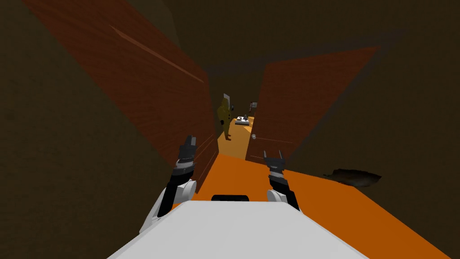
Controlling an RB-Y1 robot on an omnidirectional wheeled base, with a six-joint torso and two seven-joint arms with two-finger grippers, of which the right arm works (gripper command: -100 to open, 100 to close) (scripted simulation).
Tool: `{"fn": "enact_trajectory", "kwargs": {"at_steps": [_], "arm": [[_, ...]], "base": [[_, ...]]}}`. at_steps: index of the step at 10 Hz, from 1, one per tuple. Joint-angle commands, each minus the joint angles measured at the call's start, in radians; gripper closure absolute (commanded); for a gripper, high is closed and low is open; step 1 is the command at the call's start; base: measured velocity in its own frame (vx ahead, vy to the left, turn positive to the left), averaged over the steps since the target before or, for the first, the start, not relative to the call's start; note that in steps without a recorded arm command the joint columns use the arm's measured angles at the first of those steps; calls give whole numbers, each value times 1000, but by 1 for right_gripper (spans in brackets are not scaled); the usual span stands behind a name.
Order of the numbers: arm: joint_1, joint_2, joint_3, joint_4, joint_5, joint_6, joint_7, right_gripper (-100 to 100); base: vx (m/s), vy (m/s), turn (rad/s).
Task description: Pull the door open
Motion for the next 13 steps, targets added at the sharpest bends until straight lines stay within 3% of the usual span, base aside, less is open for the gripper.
{"fn": "enact_trajectory", "kwargs": {"at_steps": [1, 8, 9, 13], "arm": [[13, -9, 0, 24, -36, -14, -37, -100], [11, -44, -2, 209, -190, -99, -188, -100], [11, -44, -2, 209, -190, -99, -188, -100], [10, -62, -4, 313, -277, -147, -273, -100]], "base": [[89, -50, 192], [87, -47, 205], [47, -39, 57], [67, -51, 181]]}}
